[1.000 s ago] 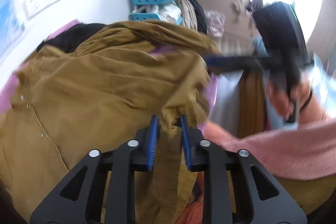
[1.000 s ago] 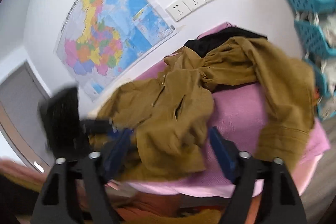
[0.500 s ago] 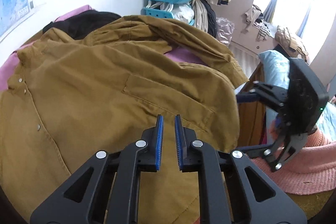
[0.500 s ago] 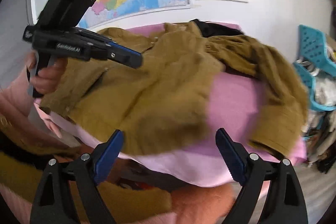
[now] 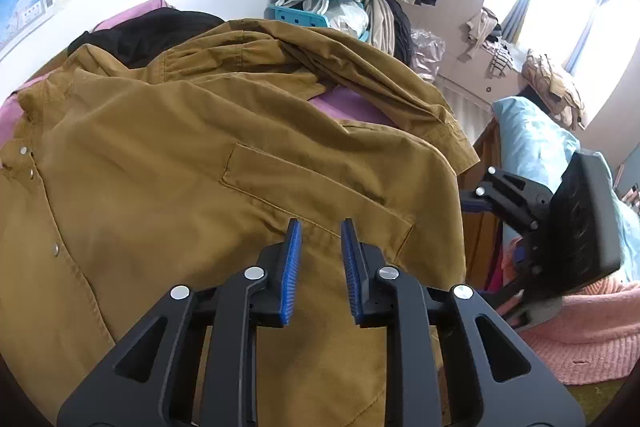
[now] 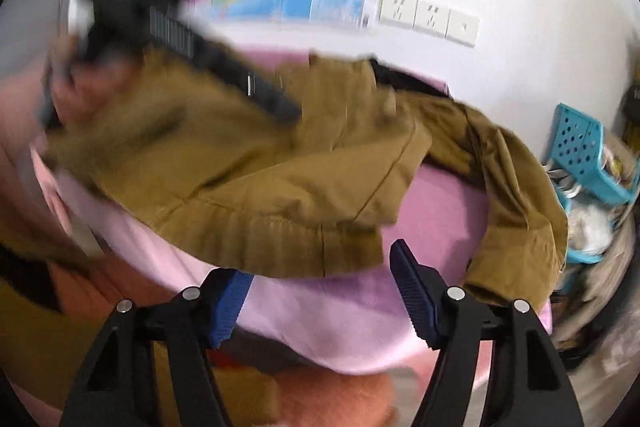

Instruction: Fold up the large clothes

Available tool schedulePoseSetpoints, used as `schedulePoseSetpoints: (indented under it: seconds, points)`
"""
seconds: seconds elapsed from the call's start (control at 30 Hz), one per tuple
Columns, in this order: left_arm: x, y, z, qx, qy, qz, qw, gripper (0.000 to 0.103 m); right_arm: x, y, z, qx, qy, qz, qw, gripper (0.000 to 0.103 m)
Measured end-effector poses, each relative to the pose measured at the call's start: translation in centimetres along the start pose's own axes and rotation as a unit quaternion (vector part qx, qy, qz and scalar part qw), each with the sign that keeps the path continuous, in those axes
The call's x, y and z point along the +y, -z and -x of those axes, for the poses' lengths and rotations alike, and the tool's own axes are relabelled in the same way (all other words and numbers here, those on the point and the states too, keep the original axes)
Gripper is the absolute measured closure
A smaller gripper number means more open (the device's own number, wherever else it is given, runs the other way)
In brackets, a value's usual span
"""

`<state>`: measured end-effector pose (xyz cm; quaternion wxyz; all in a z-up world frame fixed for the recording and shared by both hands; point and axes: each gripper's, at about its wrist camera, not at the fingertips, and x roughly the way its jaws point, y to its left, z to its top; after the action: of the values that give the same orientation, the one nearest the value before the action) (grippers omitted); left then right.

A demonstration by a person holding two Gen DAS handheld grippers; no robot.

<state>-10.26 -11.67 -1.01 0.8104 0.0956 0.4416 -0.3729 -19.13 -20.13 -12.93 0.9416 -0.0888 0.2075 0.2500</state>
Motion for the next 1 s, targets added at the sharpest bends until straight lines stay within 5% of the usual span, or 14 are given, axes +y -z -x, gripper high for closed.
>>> schedulePoseSetpoints:
  seconds: [0.1,0.13,0.27,0.3,0.53,0.7,0.8,0.87,0.93,1.0]
  points:
    - [-0.1,-0.2,-0.2,0.003,0.001,-0.001,1.0,0.08,-0.8,-0.7,0.2,-0.017,-0.016,-0.022,0.999,0.04]
    - [-0.2,-0.3,-0.3,0.003,0.0,0.0,1.0,0.08,-1.4,-1.0,-0.2,-0.016,-0.046,-0.043,0.998,0.056]
    - [0.0,-0.5,-0.5,0.0,0.005,0.004,1.0,0.074,-1.9,-1.8,-0.5,-0.016,-0.089,-0.076,0.993,0.077]
    - [0.2,-0.5,-0.5,-0.001,0.006,0.005,1.0,0.073,-2.2,-2.0,-0.3,-0.017,-0.093,-0.088,0.992,0.093]
    - [0.1,-0.8,-0.6,-0.009,-0.011,-0.003,0.9999,0.058,-2.4,-2.0,4.7,-0.013,-0.149,-0.126,0.981,0.098]
    - [-0.2,-0.5,-1.4,-0.001,-0.029,-0.02,0.9994,0.057,-3.2,0.5,2.1,0.078,-0.123,-0.14,0.979,0.097]
    - [0.3,-0.5,-1.5,-0.002,-0.025,-0.011,0.9996,0.056,-3.6,1.7,1.2,0.13,-0.123,-0.152,0.972,0.087]
    - [0.6,-0.4,-1.4,-0.007,-0.027,-0.008,0.9996,0.052,-3.8,1.1,2.3,0.127,-0.142,-0.146,0.971,0.074]
    - [0.7,-0.4,-1.2,-0.011,-0.031,-0.008,0.9994,0.05,-4.4,0.1,4.0,0.104,-0.147,-0.139,0.974,0.048]
    - [0.8,-0.4,-1.1,-0.015,-0.034,-0.008,0.9993,0.05,-5.7,-1.0,5.8,0.064,-0.162,-0.142,0.974,0.041]
